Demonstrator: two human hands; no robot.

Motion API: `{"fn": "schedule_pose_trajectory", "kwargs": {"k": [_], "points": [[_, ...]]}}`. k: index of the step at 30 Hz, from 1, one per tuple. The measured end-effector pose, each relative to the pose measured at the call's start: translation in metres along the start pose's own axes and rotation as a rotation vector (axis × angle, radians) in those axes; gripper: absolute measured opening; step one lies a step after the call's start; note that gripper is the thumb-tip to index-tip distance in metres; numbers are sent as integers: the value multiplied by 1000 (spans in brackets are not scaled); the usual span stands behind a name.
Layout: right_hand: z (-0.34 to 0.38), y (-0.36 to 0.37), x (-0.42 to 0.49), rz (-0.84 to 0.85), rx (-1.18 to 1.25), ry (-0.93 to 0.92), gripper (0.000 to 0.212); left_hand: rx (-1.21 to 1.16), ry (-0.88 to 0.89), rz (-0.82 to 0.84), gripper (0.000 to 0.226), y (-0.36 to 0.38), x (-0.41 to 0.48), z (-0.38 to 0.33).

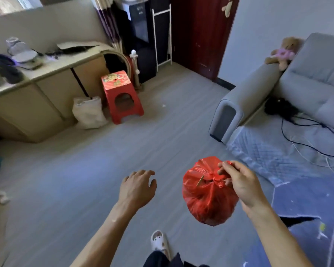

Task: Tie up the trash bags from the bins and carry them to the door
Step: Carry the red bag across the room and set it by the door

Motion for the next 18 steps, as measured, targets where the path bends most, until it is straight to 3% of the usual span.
{"fn": "schedule_pose_trajectory", "kwargs": {"k": [10, 18], "points": [[87, 93, 234, -136, 119, -20, 20, 58, 95, -45, 40, -93, 280, 23], [150, 155, 460, -98, 131, -56, 19, 102, 123, -68, 40, -152, 510, -2]]}}
Point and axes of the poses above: each hand's wrist, its own x-axis towards the middle knuckle, its own y-axis out of the palm, z = x × y, the point moved 6 cm from there along x, towards the middle knuckle, and after that the axes turned 7 degrees about x, right-handed, at the moved point
